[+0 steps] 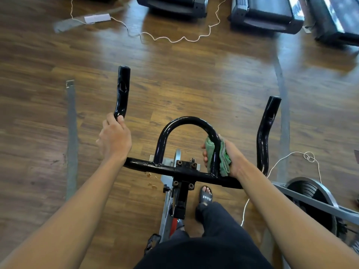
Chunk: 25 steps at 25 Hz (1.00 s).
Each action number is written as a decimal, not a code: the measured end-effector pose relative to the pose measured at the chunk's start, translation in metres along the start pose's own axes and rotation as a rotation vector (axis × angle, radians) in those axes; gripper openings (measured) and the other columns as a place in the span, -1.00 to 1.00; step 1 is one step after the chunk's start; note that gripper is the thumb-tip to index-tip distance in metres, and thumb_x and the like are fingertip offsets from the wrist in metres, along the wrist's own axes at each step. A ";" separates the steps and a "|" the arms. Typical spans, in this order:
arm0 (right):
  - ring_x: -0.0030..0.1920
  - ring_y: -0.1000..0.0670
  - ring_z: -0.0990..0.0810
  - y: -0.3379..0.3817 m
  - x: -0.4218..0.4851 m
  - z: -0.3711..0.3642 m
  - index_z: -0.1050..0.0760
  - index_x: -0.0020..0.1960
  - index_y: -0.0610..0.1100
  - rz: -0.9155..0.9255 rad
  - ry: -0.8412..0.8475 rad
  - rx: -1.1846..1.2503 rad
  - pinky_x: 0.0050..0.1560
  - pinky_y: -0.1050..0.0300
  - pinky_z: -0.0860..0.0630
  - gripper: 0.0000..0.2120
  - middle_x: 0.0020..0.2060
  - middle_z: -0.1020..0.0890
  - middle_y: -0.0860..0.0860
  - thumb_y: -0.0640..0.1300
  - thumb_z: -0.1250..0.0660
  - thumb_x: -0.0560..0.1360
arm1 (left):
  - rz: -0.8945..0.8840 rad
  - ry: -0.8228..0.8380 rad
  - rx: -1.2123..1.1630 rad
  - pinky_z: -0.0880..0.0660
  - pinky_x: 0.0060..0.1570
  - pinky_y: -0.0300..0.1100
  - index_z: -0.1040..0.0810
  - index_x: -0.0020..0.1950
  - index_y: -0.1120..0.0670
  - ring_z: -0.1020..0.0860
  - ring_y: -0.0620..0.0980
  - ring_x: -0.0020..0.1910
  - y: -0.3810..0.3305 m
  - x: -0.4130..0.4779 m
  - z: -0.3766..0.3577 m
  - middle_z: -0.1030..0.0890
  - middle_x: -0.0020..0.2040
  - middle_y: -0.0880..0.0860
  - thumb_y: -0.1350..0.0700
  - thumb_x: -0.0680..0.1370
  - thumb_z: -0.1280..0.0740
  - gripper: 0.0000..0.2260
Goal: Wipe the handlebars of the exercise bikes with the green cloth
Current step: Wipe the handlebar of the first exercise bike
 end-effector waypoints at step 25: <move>-0.30 0.00 -0.47 0.004 0.066 -0.219 -0.43 -0.24 -0.13 -0.110 0.504 -2.455 0.15 -0.04 -0.47 -0.68 -0.27 -0.54 -0.04 -0.13 -0.02 0.61 | 0.045 -0.037 0.074 -0.31 -0.09 0.01 -0.37 0.33 0.07 -0.58 0.18 -0.03 0.000 0.004 0.001 -0.56 0.12 0.09 -0.07 0.71 0.03 -0.66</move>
Point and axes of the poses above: each hand's wrist, its own x-axis towards the middle knuckle, its own z-axis out of the back of the hand, y = z × x, the point moved 9 cm from there along x, towards the middle knuckle
